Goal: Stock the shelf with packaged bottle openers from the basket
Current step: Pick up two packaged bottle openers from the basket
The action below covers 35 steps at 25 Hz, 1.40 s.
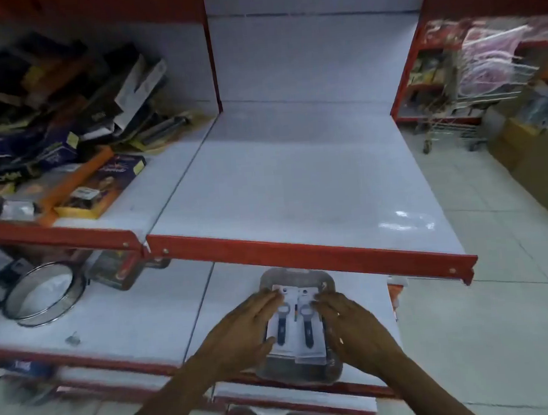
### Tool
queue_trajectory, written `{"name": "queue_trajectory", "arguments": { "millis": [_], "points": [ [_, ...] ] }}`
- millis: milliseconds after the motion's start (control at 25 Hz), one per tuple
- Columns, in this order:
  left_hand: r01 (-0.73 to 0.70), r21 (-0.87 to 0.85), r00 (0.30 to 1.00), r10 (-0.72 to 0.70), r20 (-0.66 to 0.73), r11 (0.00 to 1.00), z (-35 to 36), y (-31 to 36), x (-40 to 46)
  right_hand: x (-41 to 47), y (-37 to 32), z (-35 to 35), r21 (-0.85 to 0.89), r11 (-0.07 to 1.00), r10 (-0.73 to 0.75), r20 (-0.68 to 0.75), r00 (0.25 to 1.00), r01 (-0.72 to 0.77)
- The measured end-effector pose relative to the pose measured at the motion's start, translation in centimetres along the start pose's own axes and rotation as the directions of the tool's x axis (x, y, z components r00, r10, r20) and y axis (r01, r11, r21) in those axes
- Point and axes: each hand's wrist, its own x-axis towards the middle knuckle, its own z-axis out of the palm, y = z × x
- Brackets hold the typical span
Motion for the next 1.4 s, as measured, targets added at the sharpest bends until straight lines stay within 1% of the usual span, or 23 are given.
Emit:
{"name": "queue_trajectory", "arguments": {
  "millis": [40, 80, 120, 160, 240, 320, 400, 440, 520, 560, 600, 640, 680, 760, 840, 880, 920, 1000, 1080, 1160, 1240, 1320, 1400],
  "points": [
    [0.073, -0.049, 0.982, -0.064, 0.177, 0.996, 0.9, -1.0, 1.5, 1.3, 0.7, 1.7, 0.060, 0.995, 0.071, 0.114, 0.991, -0.079],
    [0.114, -0.055, 0.939, -0.090, 0.331, 0.992, 1.4, -1.5, 3.0, 2.6, 0.7, 2.4, 0.106, 0.983, 0.116, 0.268, 0.956, -0.149],
    [0.122, -0.023, 0.900, -0.100, 0.424, 0.992, 2.2, -2.1, 4.7, 3.9, 1.4, 3.9, 0.076, 0.983, 0.128, 0.366, 0.922, -0.167],
    [0.124, -0.013, 0.875, -0.104, 0.472, 0.992, 2.6, -2.6, 6.6, 5.4, 1.9, 4.8, 0.063, 0.981, 0.138, 0.421, 0.896, -0.181],
    [0.137, 0.011, 0.835, -0.122, 0.537, 0.990, 4.7, -3.1, 8.8, 7.4, 2.7, 6.8, -0.013, 0.987, 0.146, 0.454, 0.879, -0.158],
    [0.060, 0.143, 0.849, -0.126, 0.513, 0.988, 7.5, -4.3, 10.0, 8.5, 3.7, 8.9, -0.106, 0.992, 0.111, 0.441, 0.891, -0.072],
    [-0.067, 0.310, 0.870, -0.097, 0.484, 0.948, 9.3, -5.2, 10.3, 8.5, 4.0, 10.1, -0.136, 0.990, 0.094, 0.432, 0.897, -0.038],
    [-0.096, 0.346, 0.882, -0.081, 0.464, 0.933, 9.9, -5.4, 10.4, 8.3, 4.1, 10.6, -0.142, 0.989, 0.091, 0.412, 0.907, -0.035],
    [-0.087, 0.362, 0.903, -0.080, 0.423, 0.928, 9.8, -5.5, 10.7, 8.4, 4.1, 11.1, -0.107, 0.990, 0.121, 0.375, 0.919, -0.087],
    [-0.061, 0.355, 0.907, -0.097, 0.411, 0.933, 9.4, -5.4, 11.0, 8.7, 4.1, 11.1, -0.051, 0.987, 0.163, 0.372, 0.914, -0.155],
    [-0.024, 0.335, 0.907, -0.121, 0.404, 0.942, 9.0, -5.2, 11.1, 9.1, 3.8, 10.7, 0.020, 0.976, 0.192, 0.393, 0.900, -0.217],
    [0.015, 0.298, 0.910, -0.137, 0.392, 0.954, 8.7, -4.9, 11.1, 9.3, 3.7, 10.2, 0.094, 0.964, 0.195, 0.377, 0.905, -0.247],
    [0.035, 0.269, 0.917, -0.138, 0.375, 0.963, 8.2, -4.5, 10.8, 9.2, 3.5, 9.7, 0.125, 0.964, 0.181, 0.337, 0.924, -0.234],
    [0.065, 0.224, 0.934, -0.139, 0.329, 0.972, 6.9, -3.9, 9.6, 8.3, 3.4, 8.6, 0.122, 0.966, 0.201, 0.189, 0.961, -0.226],
    [0.135, 0.136, 0.952, -0.167, 0.258, 0.981, 5.9, -3.9, 7.8, 6.8, 3.4, 7.8, 0.130, 0.962, 0.227, 0.092, 0.969, -0.238],
    [0.160, 0.097, 0.954, -0.179, 0.239, 0.982, 5.4, -3.8, 6.9, 6.4, 3.4, 7.5, 0.118, 0.970, 0.199, 0.121, 0.972, -0.214],
    [0.182, 0.061, 0.953, -0.191, 0.236, 0.981, 4.8, -3.6, 6.1, 6.3, 3.3, 7.1, 0.086, 0.979, 0.164, 0.203, 0.965, -0.184],
    [0.227, 0.001, 0.949, -0.221, 0.225, 0.974, 4.4, -3.3, 5.6, 6.9, 3.4, 7.6, 0.005, 0.994, 0.102, 0.397, 0.912, -0.113],
    [0.252, -0.026, 0.945, -0.240, 0.224, 0.967, 4.0, -2.7, 5.8, 7.9, 3.2, 8.5, -0.106, 0.992, 0.114, 0.480, 0.870, -0.072],
    [0.271, -0.061, 0.938, -0.249, 0.241, 0.961, 3.8, -2.5, 6.0, 8.3, 2.9, 9.1, -0.173, 0.981, 0.163, 0.480, 0.862, -0.089],
    [0.326, -0.190, 0.928, -0.276, 0.251, 0.926, 3.5, -2.6, 5.3, 8.0, 2.4, 8.2, -0.154, 0.977, 0.203, 0.454, 0.867, -0.148],
    [0.340, -0.335, 0.935, -0.279, 0.219, 0.879, 2.8, -2.6, 4.0, 7.8, 2.3, 6.1, -0.030, 0.965, 0.253, 0.367, 0.895, -0.260],
    [0.299, -0.414, 0.954, -0.267, 0.134, 0.860, 0.7, -1.9, 2.5, 7.1, 1.7, 2.9, 0.157, 0.935, 0.269, 0.277, 0.922, -0.319]
  ]
}}
